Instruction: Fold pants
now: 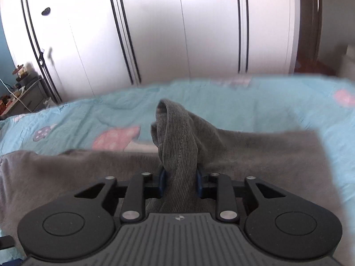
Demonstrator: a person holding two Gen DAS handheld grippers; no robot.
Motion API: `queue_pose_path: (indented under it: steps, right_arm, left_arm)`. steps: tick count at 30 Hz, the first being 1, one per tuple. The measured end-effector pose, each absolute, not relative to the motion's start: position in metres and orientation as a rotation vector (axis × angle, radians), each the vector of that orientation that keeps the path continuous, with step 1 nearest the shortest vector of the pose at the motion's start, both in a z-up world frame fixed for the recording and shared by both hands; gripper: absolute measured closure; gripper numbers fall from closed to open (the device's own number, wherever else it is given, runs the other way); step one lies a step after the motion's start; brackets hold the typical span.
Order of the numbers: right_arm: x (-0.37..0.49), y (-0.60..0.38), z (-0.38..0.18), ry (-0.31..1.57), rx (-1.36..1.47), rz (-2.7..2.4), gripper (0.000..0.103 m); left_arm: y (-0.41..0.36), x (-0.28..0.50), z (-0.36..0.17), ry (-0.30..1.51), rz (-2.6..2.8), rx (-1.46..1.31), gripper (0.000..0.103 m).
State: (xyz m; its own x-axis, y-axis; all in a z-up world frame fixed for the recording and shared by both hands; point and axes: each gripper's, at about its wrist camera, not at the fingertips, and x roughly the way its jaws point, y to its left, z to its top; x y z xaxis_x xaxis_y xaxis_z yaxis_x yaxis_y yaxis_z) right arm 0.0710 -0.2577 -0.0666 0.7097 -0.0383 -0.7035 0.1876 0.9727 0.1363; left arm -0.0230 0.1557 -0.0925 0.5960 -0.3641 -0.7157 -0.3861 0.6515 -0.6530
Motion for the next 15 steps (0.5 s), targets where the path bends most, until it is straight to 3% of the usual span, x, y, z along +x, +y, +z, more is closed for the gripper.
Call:
queue_pose_path:
  steps: [1,2,6,7,11,15]
  right_arm:
    - [0.076,-0.259,-0.077,0.829,0.223,-0.115,0.060]
    - [0.074,-0.257,-0.079,0.840,0.245,-0.108,0.059]
    - [0.045,-0.263,-0.049,0.716,0.326,-0.063,0.047]
    - [0.035,-0.266,-0.043,0.679,0.345,-0.063,0.039]
    - [0.015,-0.278,-0.049,0.711,0.390,-0.025,0.029]
    - [-0.003,-0.301,-0.079,0.797,0.515,-0.055,0.028]
  left_arm:
    - [0.159,-0.023,-0.090,0.954,0.009,-0.893,0.012]
    - [0.163,-0.023,-0.086,0.930,0.001,-0.883,0.012]
    - [0.193,-0.014,-0.073,0.775,0.012,-0.827,0.008]
    - [0.204,-0.010,-0.075,0.752,0.005,-0.853,0.008]
    - [0.250,0.014,-0.096,0.742,-0.071,-1.036,0.009]
    - [0.281,0.023,-0.104,0.696,-0.057,-1.058,0.012]
